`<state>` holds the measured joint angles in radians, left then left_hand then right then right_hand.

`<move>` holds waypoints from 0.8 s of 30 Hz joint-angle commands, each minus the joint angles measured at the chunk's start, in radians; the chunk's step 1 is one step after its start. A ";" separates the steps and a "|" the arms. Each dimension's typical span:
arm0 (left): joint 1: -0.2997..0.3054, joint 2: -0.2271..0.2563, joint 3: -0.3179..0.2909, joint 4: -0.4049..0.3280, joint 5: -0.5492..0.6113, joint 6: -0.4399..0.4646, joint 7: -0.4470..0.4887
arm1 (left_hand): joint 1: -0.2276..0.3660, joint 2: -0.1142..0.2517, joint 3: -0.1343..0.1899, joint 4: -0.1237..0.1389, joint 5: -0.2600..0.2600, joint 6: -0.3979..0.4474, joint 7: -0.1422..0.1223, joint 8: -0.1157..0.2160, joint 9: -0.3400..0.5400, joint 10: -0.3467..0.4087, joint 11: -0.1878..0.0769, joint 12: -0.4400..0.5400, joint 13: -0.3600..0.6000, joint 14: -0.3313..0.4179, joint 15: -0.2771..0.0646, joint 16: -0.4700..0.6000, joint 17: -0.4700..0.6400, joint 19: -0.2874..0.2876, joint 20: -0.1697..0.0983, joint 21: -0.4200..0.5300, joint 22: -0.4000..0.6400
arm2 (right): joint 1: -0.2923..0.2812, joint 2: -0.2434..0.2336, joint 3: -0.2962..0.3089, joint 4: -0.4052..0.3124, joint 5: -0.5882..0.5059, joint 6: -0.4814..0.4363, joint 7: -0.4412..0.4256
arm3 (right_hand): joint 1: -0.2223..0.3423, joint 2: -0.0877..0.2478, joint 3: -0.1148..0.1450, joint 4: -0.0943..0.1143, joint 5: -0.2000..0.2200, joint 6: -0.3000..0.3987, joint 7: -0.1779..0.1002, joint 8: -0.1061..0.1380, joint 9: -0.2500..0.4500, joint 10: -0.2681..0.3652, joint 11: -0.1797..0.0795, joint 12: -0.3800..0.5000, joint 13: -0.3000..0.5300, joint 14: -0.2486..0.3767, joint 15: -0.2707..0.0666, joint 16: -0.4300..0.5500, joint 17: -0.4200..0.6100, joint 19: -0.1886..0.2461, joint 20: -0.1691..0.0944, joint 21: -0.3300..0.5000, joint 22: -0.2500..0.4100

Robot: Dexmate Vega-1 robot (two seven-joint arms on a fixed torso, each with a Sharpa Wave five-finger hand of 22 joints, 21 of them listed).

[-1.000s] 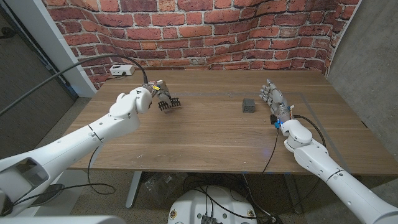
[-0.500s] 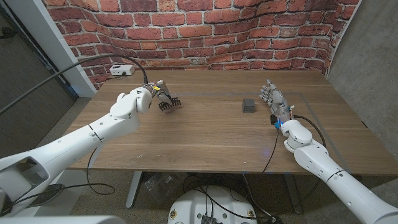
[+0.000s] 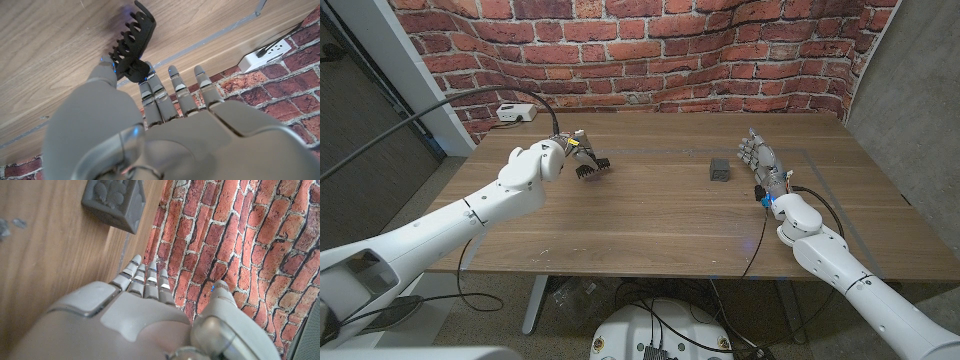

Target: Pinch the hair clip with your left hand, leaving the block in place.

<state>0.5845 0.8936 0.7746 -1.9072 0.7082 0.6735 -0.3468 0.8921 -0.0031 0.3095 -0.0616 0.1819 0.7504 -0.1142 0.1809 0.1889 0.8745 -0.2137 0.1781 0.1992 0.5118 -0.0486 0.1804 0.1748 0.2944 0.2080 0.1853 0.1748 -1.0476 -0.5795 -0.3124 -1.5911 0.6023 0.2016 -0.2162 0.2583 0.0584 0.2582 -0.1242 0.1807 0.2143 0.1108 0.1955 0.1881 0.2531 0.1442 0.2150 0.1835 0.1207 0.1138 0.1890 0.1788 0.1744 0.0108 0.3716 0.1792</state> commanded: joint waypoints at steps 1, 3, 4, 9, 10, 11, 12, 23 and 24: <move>-0.038 -0.002 0.036 0.006 0.062 0.012 -0.101 | -0.008 -0.005 -0.005 0.003 0.006 -0.030 0.001 0.000 0.005 -0.034 -0.001 0.000 0.001 -0.026 -0.114 -0.005 0.004 -0.019 0.004 -0.002 0.002 | -0.006 0.001 0.001 -0.003 0.002 0.003 -0.002 | 0.011 -0.002 0.000 -0.008 -0.005 0.007 -0.001 0.000 0.002 0.006 0.001 0.001 0.003 0.011 0.000 -0.004 0.002 0.011 -0.001 -0.002 0.002; -0.043 -0.002 0.041 0.007 0.073 0.012 -0.119 | -0.014 -0.009 -0.009 0.006 0.007 -0.046 0.000 -0.001 0.005 -0.047 -0.001 0.001 0.001 -0.036 -0.114 -0.004 0.004 -0.028 0.006 -0.002 0.002 | -0.007 0.001 0.001 -0.003 0.002 0.002 -0.002 | 0.010 -0.002 0.000 -0.008 -0.005 0.006 -0.001 0.000 0.002 0.006 0.001 0.001 0.003 0.011 -0.001 -0.004 0.002 0.011 -0.001 -0.002 0.002; -0.051 -0.002 0.048 0.008 0.081 0.010 -0.140 | -0.019 -0.012 -0.012 0.008 0.007 -0.056 -0.001 -0.001 0.005 -0.056 -0.001 0.001 0.001 -0.043 -0.113 -0.004 0.004 -0.032 0.006 -0.002 0.002 | -0.007 0.002 0.001 -0.002 0.003 0.003 -0.002 | 0.010 -0.003 0.000 -0.008 -0.005 0.007 -0.001 0.000 0.002 0.006 0.002 0.001 0.003 0.011 0.000 -0.003 0.002 0.011 -0.001 -0.003 0.002; -0.059 -0.008 0.053 0.016 0.102 0.007 -0.174 | -0.036 -0.020 -0.022 0.015 0.009 -0.088 -0.002 -0.001 0.006 -0.084 -0.001 0.003 0.002 -0.066 -0.111 -0.003 0.005 -0.045 0.007 -0.001 0.002 | -0.007 0.002 0.000 -0.001 0.003 0.001 -0.001 | 0.010 -0.003 0.000 -0.008 -0.005 0.007 0.000 0.000 0.002 0.007 0.002 0.001 0.003 0.012 -0.001 -0.003 0.003 0.011 -0.001 -0.004 0.002; -0.058 -0.010 0.053 0.017 0.105 0.008 -0.174 | -0.039 -0.021 -0.024 0.016 0.010 -0.091 0.000 0.000 0.006 -0.087 -0.001 0.003 0.002 -0.068 -0.109 -0.002 0.005 -0.049 0.007 -0.002 0.002 | -0.007 0.001 0.000 -0.001 0.003 0.001 -0.001 | 0.010 -0.003 0.000 -0.008 -0.005 0.007 -0.001 0.000 0.002 0.007 0.001 0.001 0.003 0.011 -0.001 -0.003 0.003 0.011 -0.001 -0.004 0.002; -0.058 -0.011 0.053 0.019 0.108 0.007 -0.177 | -0.041 -0.022 -0.025 0.017 0.010 -0.093 -0.001 0.000 0.006 -0.089 0.000 0.003 0.002 -0.069 -0.110 -0.002 0.005 -0.050 0.007 -0.002 0.002 | -0.007 0.002 0.000 -0.001 0.004 0.002 -0.001 | 0.010 -0.003 -0.001 -0.007 -0.005 0.008 0.000 0.001 0.002 0.007 0.001 0.001 0.003 0.012 -0.001 -0.003 0.003 0.010 -0.001 -0.005 0.002; -0.058 -0.014 0.053 0.021 0.111 0.007 -0.180 | -0.042 -0.022 -0.026 0.017 0.011 -0.094 -0.001 0.001 0.006 -0.091 0.000 0.003 0.002 -0.070 -0.111 -0.001 0.005 -0.052 0.007 -0.002 0.002 | -0.007 0.002 0.000 -0.001 0.003 0.002 -0.002 | 0.010 -0.002 -0.001 -0.007 -0.005 0.007 -0.001 0.000 0.002 0.008 0.002 0.001 0.003 0.012 -0.001 -0.003 0.003 0.011 -0.001 -0.005 0.002; -0.051 -0.035 0.047 0.047 0.109 0.001 -0.185 | -0.051 -0.023 -0.030 0.022 0.014 -0.105 0.005 0.005 0.006 -0.108 0.000 0.005 0.003 -0.082 -0.104 0.000 0.005 -0.061 0.007 -0.001 0.002 | -0.007 0.000 -0.003 -0.005 0.004 -0.009 -0.004 | 0.010 -0.002 -0.001 -0.007 -0.005 0.010 -0.001 0.001 0.002 0.012 0.003 0.003 0.003 0.015 -0.001 -0.002 0.003 0.013 -0.001 -0.007 0.002; -0.050 -0.035 0.046 0.048 0.108 0.001 -0.185 | -0.051 -0.023 -0.030 0.022 0.015 -0.107 0.008 0.006 0.006 -0.108 0.000 0.005 0.003 -0.083 -0.103 0.001 0.005 -0.062 0.007 -0.001 0.002 | -0.008 0.000 -0.003 -0.005 0.004 -0.010 -0.004 | 0.010 -0.002 -0.001 -0.007 -0.005 0.010 -0.001 0.001 0.002 0.013 0.003 0.003 0.003 0.015 -0.001 -0.002 0.003 0.013 -0.001 -0.007 0.002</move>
<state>0.5339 0.8743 0.8217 -1.8794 0.8102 0.6812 -0.5128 0.8376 -0.0220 0.2842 -0.0400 0.1910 0.6465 -0.1159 0.1811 0.1934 0.7715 -0.2141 0.1810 0.1999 0.4354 -0.0431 0.1805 0.1746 0.2367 0.2126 0.1846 0.1746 -1.0538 -0.5782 -0.3127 -1.5930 0.6052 0.2016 -0.2178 0.2583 0.0584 0.2538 -0.1283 0.1807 0.2143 0.1108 0.1955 0.1881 0.2566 0.1478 0.2150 0.1835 0.1276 0.1111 0.1890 0.1789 0.1745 0.0107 0.3660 0.1791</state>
